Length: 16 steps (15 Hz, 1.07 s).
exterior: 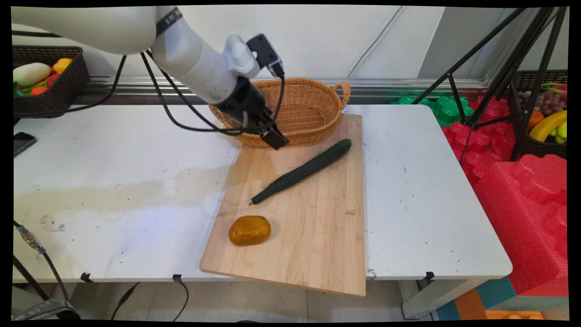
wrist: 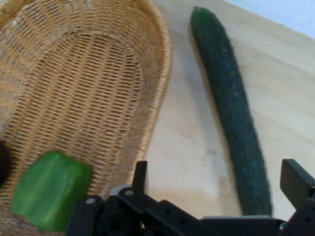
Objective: Pick up the cucumber from the cutting board
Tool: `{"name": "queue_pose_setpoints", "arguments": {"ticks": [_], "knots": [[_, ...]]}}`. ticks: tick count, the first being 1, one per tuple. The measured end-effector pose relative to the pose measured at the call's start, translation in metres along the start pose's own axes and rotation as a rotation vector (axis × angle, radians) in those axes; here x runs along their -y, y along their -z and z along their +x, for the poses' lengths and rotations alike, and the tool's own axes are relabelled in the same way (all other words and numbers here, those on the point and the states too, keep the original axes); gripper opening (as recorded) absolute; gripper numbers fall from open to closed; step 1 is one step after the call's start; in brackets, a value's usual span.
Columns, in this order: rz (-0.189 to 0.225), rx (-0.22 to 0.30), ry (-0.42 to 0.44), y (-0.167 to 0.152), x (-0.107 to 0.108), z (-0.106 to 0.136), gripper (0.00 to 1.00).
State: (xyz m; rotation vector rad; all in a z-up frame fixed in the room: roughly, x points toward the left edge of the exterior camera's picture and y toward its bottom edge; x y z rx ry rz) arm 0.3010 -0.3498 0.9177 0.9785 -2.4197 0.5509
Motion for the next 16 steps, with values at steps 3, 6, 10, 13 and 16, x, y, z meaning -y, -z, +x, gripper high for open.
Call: {"name": "queue_pose_setpoints", "arguments": {"ticks": [3,6,10,13,16], "knots": [[-0.016,0.007,0.017,-0.007,-0.015,0.001,1.0],[-0.031,0.026,0.032,-0.022,-0.025,0.001,1.0],[-0.047,0.071,0.052,-0.056,-0.032,0.0,1.0],[-0.062,0.101,0.062,-0.079,-0.035,-0.004,1.0],[-0.072,0.12,0.065,-0.096,-0.036,-0.006,1.0]]}}
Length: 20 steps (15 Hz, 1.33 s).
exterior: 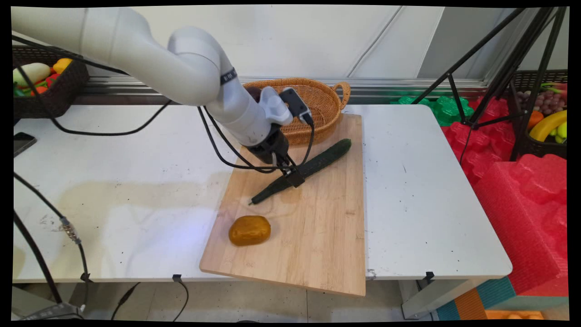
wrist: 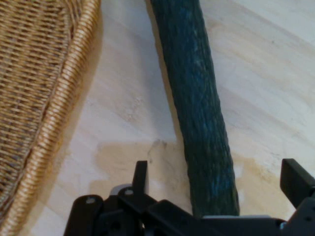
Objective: Pick up the cucumber from the cutting board, then place the picked object in the vegetable basket
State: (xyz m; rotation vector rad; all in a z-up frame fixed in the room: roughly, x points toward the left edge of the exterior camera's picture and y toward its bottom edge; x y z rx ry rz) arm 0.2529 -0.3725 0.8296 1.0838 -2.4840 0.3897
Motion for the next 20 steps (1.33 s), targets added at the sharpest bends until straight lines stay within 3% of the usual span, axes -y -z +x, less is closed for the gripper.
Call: {"name": "queue_pose_setpoints", "arguments": {"ticks": [9,10,16,20], "knots": [[-0.017,0.028,0.021,-0.033,-0.002,-0.002,1.0],[-0.019,0.029,0.024,-0.035,-0.003,-0.002,0.0],[-0.012,0.009,0.023,-0.028,-0.011,-0.002,0.0],[-0.013,-0.043,0.004,0.001,-0.021,0.004,0.0]]}}
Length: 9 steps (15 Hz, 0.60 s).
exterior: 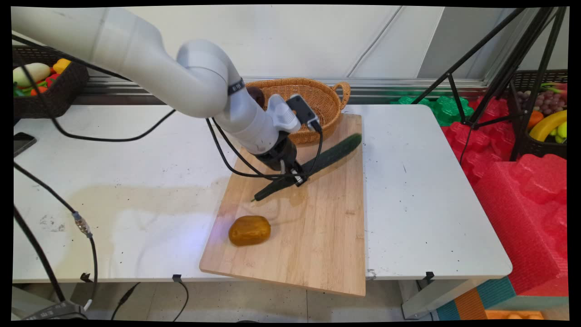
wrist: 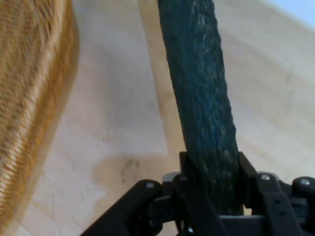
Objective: Place the picked object in the vegetable basket
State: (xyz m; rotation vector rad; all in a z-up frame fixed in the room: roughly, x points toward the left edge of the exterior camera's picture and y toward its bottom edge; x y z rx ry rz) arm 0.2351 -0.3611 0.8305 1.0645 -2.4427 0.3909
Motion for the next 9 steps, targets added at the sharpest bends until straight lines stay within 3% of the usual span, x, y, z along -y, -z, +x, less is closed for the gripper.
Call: {"name": "queue_pose_setpoints", "arguments": {"ticks": [5,9], "knots": [[0.027,-0.111,0.02,0.062,-0.009,0.022,0.0],[0.097,-0.183,0.074,0.1,0.004,0.04,0.0]]}}
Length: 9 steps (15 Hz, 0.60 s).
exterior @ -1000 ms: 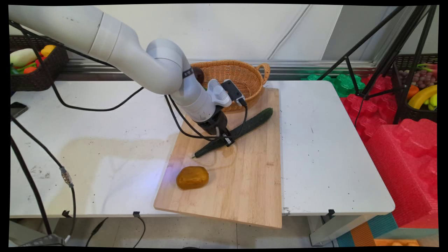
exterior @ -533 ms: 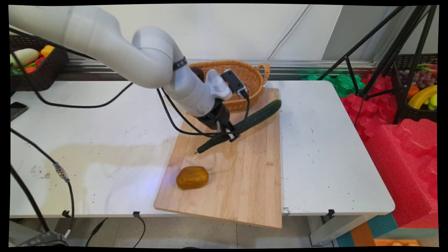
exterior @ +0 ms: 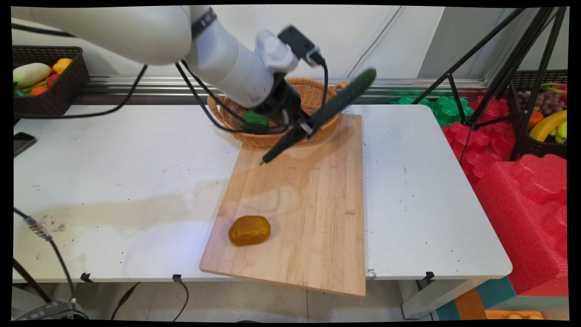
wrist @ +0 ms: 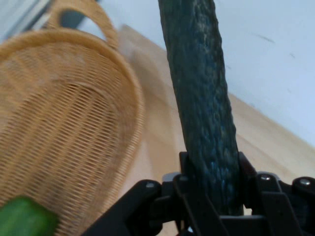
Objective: Place the picked object in the vegetable basket
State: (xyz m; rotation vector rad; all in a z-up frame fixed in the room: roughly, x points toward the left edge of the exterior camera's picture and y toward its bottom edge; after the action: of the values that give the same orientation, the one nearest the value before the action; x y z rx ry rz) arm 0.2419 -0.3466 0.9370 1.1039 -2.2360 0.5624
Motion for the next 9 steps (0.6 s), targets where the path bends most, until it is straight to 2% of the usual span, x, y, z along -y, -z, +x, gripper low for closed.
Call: {"name": "queue_pose_setpoints", "arguments": {"ticks": [4,9], "knots": [[0.08,-0.024,0.062,0.005,0.026,0.012,0.0],[0.142,0.001,0.138,-0.015,0.053,0.013,0.0]]}}
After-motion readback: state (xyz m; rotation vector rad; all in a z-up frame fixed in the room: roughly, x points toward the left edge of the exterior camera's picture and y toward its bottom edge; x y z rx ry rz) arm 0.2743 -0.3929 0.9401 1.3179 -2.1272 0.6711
